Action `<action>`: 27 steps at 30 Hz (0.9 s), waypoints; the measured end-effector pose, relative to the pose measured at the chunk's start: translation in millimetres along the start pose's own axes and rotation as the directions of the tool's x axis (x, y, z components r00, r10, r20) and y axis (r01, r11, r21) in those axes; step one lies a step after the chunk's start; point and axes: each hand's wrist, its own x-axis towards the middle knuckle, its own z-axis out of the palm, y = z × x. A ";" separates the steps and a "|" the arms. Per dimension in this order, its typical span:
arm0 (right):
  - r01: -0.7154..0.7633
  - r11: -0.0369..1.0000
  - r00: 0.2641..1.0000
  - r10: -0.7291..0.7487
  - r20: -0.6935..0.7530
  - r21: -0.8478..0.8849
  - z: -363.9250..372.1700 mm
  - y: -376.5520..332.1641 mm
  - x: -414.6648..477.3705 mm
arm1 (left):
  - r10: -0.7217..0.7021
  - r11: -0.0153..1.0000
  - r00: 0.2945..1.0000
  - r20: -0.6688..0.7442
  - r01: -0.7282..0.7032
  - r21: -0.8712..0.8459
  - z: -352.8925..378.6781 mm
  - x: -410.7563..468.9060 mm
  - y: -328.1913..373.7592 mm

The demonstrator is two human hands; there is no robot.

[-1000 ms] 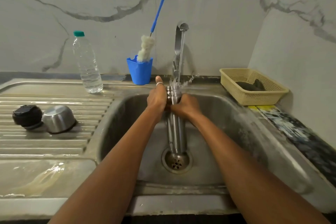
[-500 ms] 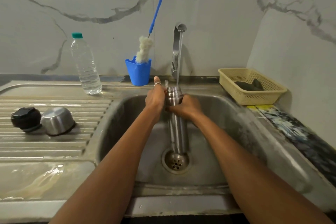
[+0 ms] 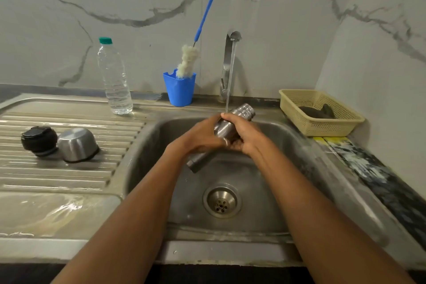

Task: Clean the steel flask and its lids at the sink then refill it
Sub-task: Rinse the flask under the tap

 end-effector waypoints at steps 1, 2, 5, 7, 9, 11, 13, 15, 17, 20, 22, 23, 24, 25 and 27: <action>-0.050 0.998 0.998 0.048 0.032 0.048 -0.2 0.8 -2.2 | 0.005 0.991 1.000 0.001 -0.005 0.133 4.0 0.2 -2.6; -0.087 0.993 0.995 0.082 0.058 0.084 -0.4 1.3 -3.8 | 0.003 0.965 1.000 -0.025 0.004 0.264 7.2 -0.7 -2.8; -0.140 0.984 0.989 0.132 0.073 0.107 -1.2 3.5 -4.3 | 0.007 0.825 0.991 -0.134 0.070 0.561 11.0 -1.3 1.0; -0.155 0.984 0.987 0.150 0.059 0.091 -1.8 5.1 -3.8 | 0.021 0.740 0.987 -0.160 0.093 0.666 13.6 -3.0 2.4; -0.183 0.980 0.982 0.179 0.056 0.084 -2.2 5.1 -3.8 | 0.044 0.679 0.982 -0.185 0.107 0.727 13.8 -4.3 2.3; -0.213 0.974 0.977 0.210 0.048 0.074 -3.1 5.4 -1.5 | 0.076 0.628 0.977 -0.201 0.109 0.770 11.1 -5.8 1.7; -0.221 0.973 0.975 0.220 0.026 0.063 -6.0 5.5 1.9 | 0.141 0.556 0.970 -0.199 0.089 0.827 11.4 -4.2 4.9; -0.232 0.972 0.973 0.231 0.020 0.048 -8.3 5.6 5.6 | 0.227 0.435 0.957 -0.181 0.066 0.898 12.1 -2.8 11.7; -0.226 0.974 0.974 0.225 0.035 0.029 -10.6 5.3 8.0 | 0.298 0.325 0.942 -0.157 0.055 0.944 12.5 -1.0 21.8; -0.228 0.973 0.973 0.227 0.038 0.030 -15.2 4.3 9.8 | 0.354 0.281 0.922 -0.154 0.052 0.958 13.5 1.6 33.0; -0.235 0.972 0.972 0.234 0.035 0.011 -18.1 4.6 10.8 | 0.354 0.284 0.921 -0.161 0.058 0.957 15.3 2.1 33.3; -0.232 0.973 0.972 0.232 0.037 -0.002 -18.7 5.0 12.2 | 0.352 0.280 0.921 -0.165 0.064 0.958 16.1 2.1 31.2; -0.233 0.972 0.972 0.233 0.039 -0.010 -19.1 5.5 13.3 | 0.351 0.277 0.921 -0.168 0.069 0.958 16.3 2.2 28.9; -0.235 0.972 0.971 0.236 0.041 -0.017 -18.4 5.6 14.0 | 0.354 0.278 0.919 -0.170 0.070 0.958 15.7 2.3 26.6; -0.239 0.971 0.970 0.240 0.044 -0.024 -16.7 5.9 15.7 | 0.367 0.290 0.913 -0.176 0.067 0.955 14.6 2.7 24.1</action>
